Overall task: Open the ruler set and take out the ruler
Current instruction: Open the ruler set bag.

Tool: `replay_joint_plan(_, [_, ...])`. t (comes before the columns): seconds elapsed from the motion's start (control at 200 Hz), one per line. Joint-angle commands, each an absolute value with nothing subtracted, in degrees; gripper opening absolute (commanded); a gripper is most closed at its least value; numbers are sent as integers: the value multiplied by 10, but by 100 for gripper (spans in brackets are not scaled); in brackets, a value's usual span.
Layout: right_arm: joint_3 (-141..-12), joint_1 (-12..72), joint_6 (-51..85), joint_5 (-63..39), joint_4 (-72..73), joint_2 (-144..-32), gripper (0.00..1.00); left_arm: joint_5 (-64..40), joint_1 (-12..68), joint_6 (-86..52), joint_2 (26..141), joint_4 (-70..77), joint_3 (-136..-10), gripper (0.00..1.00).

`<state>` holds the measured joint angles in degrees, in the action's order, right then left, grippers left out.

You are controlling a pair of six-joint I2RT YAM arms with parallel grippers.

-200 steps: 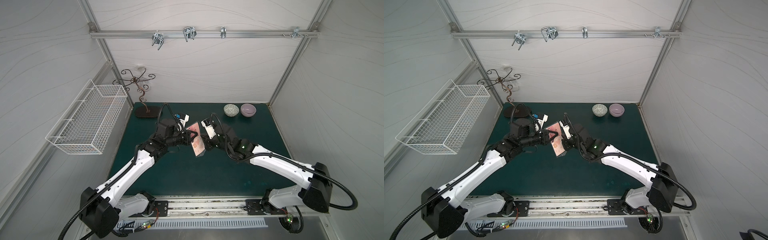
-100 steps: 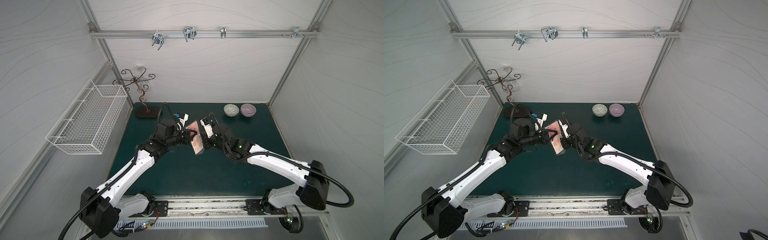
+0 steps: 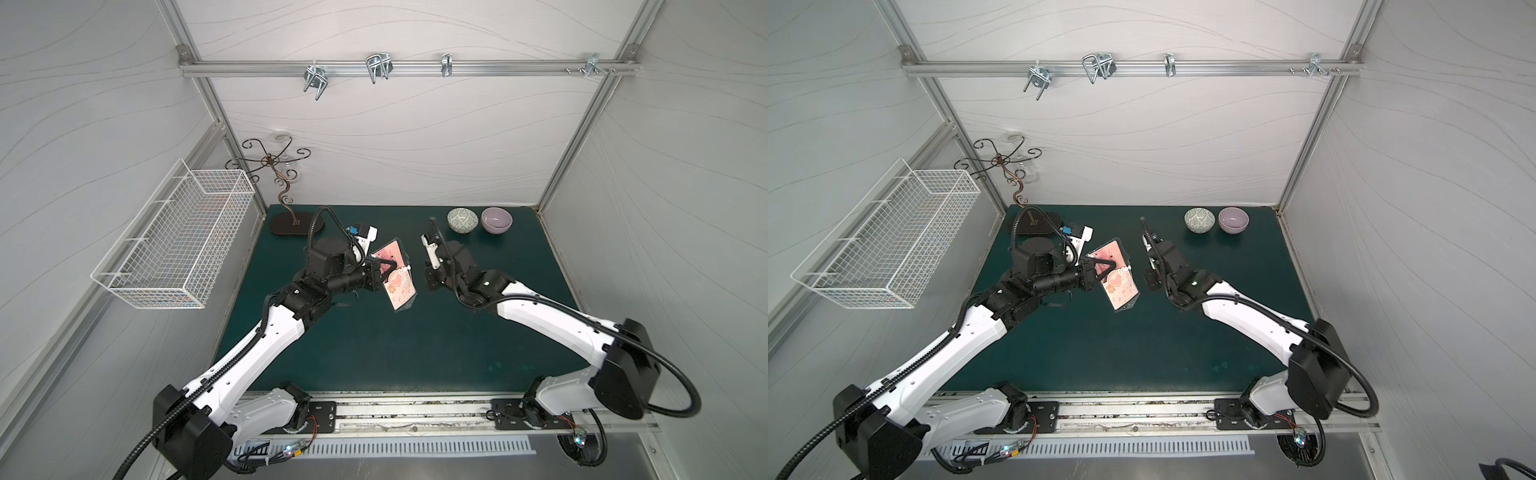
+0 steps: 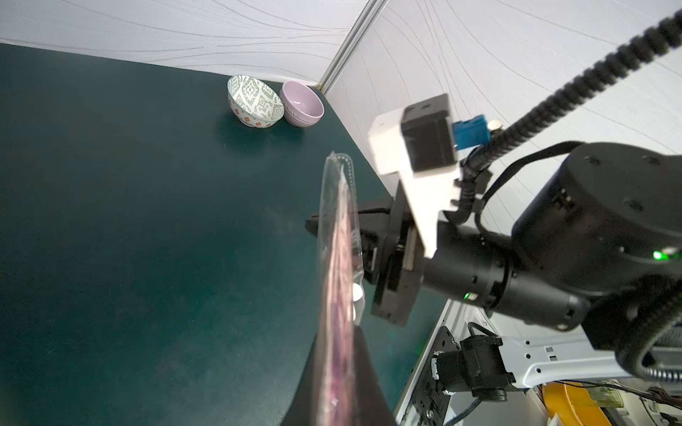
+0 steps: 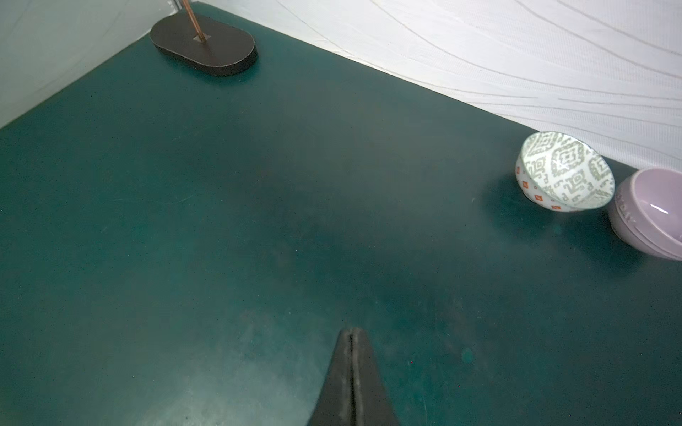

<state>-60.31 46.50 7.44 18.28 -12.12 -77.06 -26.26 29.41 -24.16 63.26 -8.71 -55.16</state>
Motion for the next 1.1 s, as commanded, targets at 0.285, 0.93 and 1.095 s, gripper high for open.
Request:
replay_joint_plan(0.285, [-379, 451, 51, -175, 144, -513, 63, -315, 297, -236, 628, -32, -561, 0])
replay_joint_plan(0.93, [-462, 341, 186, -351, 184, -646, 31, -384, 298, -250, 619, 22, -545, 0])
replay_joint_plan(1.095, [-464, 314, 242, -443, 228, -666, 11, -384, 298, -253, 620, 34, -538, 0])
